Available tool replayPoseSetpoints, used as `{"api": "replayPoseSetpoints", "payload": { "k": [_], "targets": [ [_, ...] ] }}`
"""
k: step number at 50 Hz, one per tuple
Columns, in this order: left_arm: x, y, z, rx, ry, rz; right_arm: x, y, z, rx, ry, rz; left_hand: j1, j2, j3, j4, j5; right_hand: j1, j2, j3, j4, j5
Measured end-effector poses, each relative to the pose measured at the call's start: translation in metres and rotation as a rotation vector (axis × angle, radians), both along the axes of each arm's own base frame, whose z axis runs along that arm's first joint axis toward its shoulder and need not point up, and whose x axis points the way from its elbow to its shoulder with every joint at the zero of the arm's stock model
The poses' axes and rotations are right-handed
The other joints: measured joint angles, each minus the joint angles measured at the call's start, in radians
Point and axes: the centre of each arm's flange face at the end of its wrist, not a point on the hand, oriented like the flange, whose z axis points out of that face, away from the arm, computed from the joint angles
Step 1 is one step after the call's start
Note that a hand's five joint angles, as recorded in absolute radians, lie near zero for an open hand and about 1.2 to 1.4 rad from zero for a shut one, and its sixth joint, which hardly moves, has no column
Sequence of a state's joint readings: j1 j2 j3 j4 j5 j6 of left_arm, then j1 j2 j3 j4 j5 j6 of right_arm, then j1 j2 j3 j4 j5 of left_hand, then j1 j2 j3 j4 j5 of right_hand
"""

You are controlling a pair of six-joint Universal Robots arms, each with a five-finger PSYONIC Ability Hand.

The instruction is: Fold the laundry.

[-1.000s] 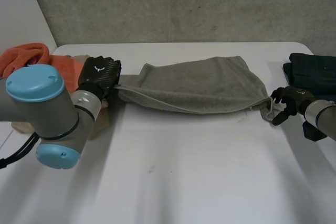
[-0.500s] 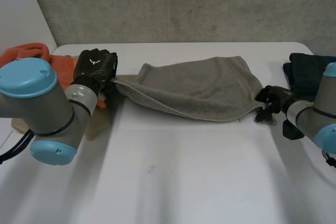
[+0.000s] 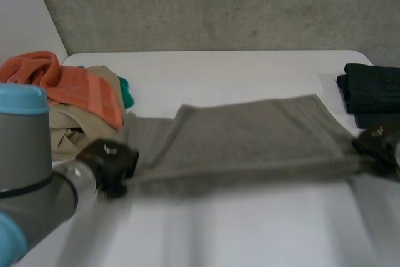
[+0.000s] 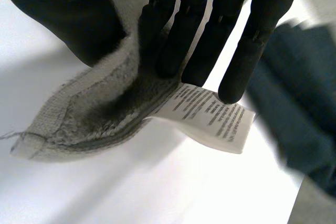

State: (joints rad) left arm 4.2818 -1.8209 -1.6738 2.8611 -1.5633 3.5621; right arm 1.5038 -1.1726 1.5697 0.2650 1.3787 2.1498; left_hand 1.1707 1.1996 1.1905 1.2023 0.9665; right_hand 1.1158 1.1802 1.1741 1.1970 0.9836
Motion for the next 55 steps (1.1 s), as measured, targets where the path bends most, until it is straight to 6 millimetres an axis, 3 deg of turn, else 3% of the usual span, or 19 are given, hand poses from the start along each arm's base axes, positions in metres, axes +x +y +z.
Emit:
{"api": "replayPoseSetpoints", "payload": {
  "k": [4,8,13,18,22,26,30,33,35,40,44,50,55],
  "targets": [
    [0.007,0.026,-0.008,0.087,-0.125,-0.078,-0.018,0.019,-0.002,0.140,0.164,0.035,0.000,0.000,0.000,0.000,0.000,0.000,0.000,0.010,0.000,0.000],
    [0.005,0.027,-0.011,0.084,-0.155,-0.107,-0.017,0.021,0.001,0.149,0.170,0.038,0.000,0.000,0.000,0.000,0.000,0.000,0.000,0.015,0.000,0.001],
    [-0.007,0.005,-0.008,-0.009,-0.104,-0.089,0.001,0.014,0.012,0.075,0.074,0.050,0.000,0.000,0.000,0.000,0.020,0.000,0.000,0.015,0.000,0.030],
    [-0.023,-0.033,0.006,-0.171,-0.022,-0.045,0.016,-0.006,0.029,-0.061,-0.038,0.051,0.000,0.000,0.000,0.000,0.020,0.000,0.000,0.015,0.000,0.033],
    [-0.037,-0.083,0.040,-0.416,0.075,-0.006,0.027,-0.046,0.069,-0.335,-0.185,0.006,0.000,0.001,0.002,0.000,0.020,0.000,0.000,0.015,0.000,0.033],
    [-0.048,-0.132,0.097,-0.728,0.219,0.010,0.029,-0.085,0.136,-0.712,-0.406,-0.050,0.000,0.001,0.002,0.000,0.020,0.000,0.000,0.015,0.000,0.033],
    [-0.048,-0.163,0.157,-1.002,0.380,0.008,0.026,-0.101,0.198,-1.047,-0.614,-0.058,0.000,0.001,0.002,0.000,0.020,0.000,0.000,0.015,0.001,0.033],
    [-0.044,-0.175,0.186,-1.111,0.483,0.012,0.025,-0.104,0.224,-1.199,-0.705,-0.039,0.000,0.001,0.002,0.000,0.020,0.000,0.000,0.015,0.001,0.033],
    [-0.041,-0.179,0.194,-1.128,0.525,0.018,0.027,-0.105,0.229,-1.229,-0.727,-0.026,0.000,0.001,0.002,0.000,0.020,0.000,0.000,0.015,0.001,0.033],
    [-0.039,-0.184,0.190,-1.059,0.567,0.033,0.039,-0.109,0.214,-1.151,-0.716,-0.001,0.000,0.001,0.002,0.000,0.020,0.000,0.000,0.015,0.001,0.033],
    [-0.041,-0.181,0.166,-0.944,0.545,0.033,0.050,-0.111,0.185,-1.019,-0.675,0.009,0.000,0.001,0.002,0.000,0.020,0.000,0.000,0.016,0.002,0.033],
    [-0.046,-0.172,0.117,-0.787,0.491,0.020,0.056,-0.111,0.143,-0.855,-0.618,0.009,0.000,0.001,0.003,0.000,0.020,0.000,0.003,0.018,0.004,0.033],
    [-0.046,-0.162,0.050,-0.637,0.420,0.021,0.056,-0.106,0.083,-0.659,-0.547,-0.008,-0.004,-0.005,0.000,-0.003,0.019,0.000,0.004,0.018,0.004,0.033]
  ]
}}
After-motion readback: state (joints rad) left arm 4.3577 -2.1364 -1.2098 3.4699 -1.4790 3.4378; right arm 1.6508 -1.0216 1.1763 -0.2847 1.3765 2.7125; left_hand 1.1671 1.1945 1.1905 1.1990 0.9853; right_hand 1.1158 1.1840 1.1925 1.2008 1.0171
